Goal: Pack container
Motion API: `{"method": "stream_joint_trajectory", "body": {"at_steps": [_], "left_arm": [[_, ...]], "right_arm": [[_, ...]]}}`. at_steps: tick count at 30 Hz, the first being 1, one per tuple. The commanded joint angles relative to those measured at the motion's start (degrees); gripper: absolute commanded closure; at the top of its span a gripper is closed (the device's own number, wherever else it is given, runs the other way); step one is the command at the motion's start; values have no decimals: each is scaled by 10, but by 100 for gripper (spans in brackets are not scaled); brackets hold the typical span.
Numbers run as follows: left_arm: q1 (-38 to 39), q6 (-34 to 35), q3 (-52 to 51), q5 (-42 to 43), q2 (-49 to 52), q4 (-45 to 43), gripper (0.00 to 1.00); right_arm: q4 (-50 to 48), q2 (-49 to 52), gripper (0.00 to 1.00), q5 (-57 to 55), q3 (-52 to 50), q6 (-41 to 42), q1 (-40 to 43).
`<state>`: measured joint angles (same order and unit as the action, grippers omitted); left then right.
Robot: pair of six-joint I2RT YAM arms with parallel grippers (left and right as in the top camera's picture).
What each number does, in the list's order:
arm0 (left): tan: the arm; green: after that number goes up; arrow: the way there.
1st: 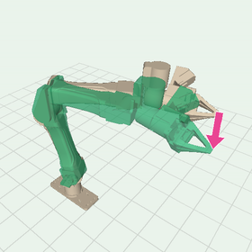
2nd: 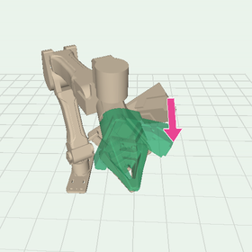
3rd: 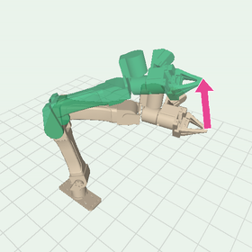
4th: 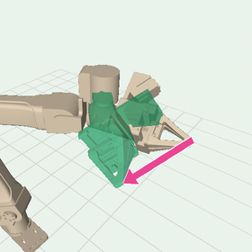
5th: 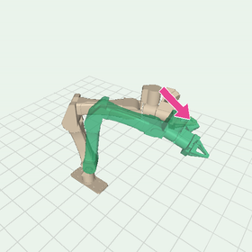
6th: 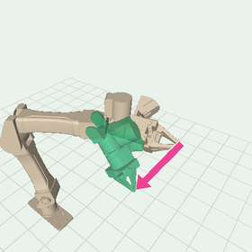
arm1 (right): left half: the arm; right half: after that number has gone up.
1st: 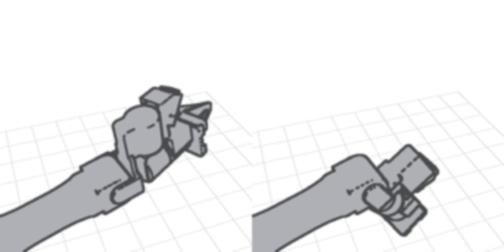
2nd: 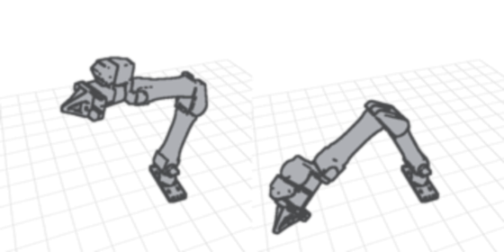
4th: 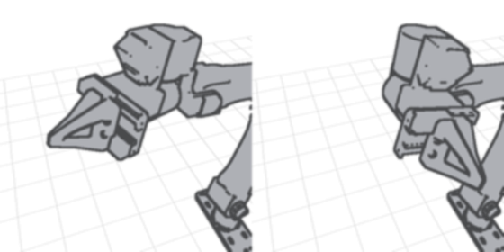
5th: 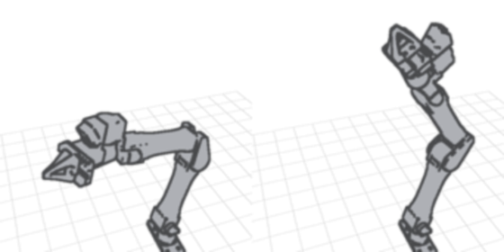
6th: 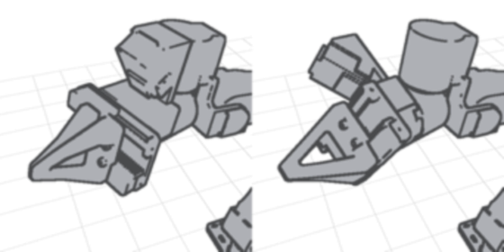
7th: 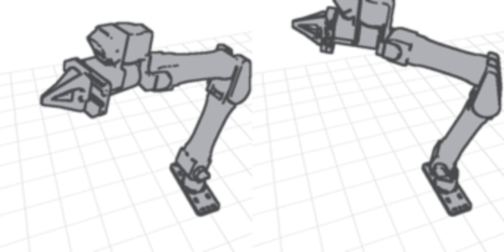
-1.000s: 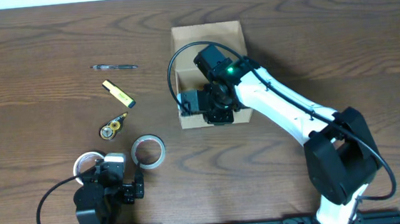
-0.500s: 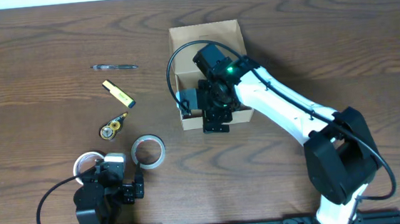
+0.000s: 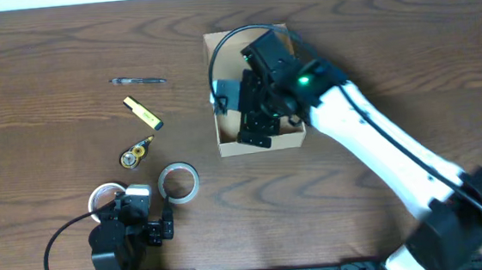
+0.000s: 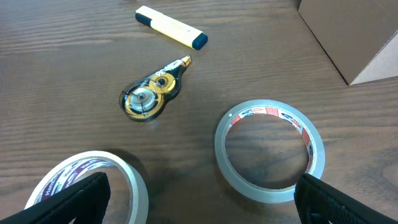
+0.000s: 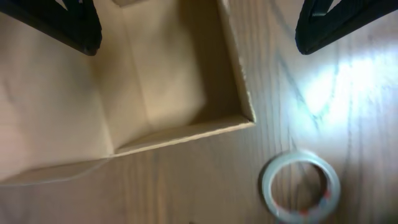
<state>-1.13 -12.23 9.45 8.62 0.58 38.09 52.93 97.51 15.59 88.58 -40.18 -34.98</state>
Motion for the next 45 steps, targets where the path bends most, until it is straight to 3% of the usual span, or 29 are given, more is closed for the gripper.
{"method": "stream_joint_trajectory", "body": {"at_steps": [1, 7, 13, 22, 30, 35, 39, 45], "left_arm": [[-3, 0, -2, 2, -4, 6, 5], [-3, 0, -2, 2, -4, 6, 5], [-3, 0, -2, 2, -4, 6, 4], [-3, 0, -2, 2, -4, 6, 5], [-3, 0, -2, 2, -4, 6, 5], [-3, 0, -2, 2, -4, 6, 5], [-3, 0, -2, 2, -4, 6, 5], [-3, 0, -2, 2, -4, 6, 4]], "right_arm": [[12, -34, 1, 1, 10, 58, 10], [32, -100, 1, 1, -35, 68, 44], [-38, -219, 1, 1, -162, 113, 84], [-166, -513, 1, -80, -440, 261, 108], [-178, -744, 1, -102, -621, 290, 108], [-181, -774, 1, -134, -671, 291, 108], [-194, -774, 1, -248, -699, 363, 108], [-248, -774, 1, -322, -743, 363, 108]]}}
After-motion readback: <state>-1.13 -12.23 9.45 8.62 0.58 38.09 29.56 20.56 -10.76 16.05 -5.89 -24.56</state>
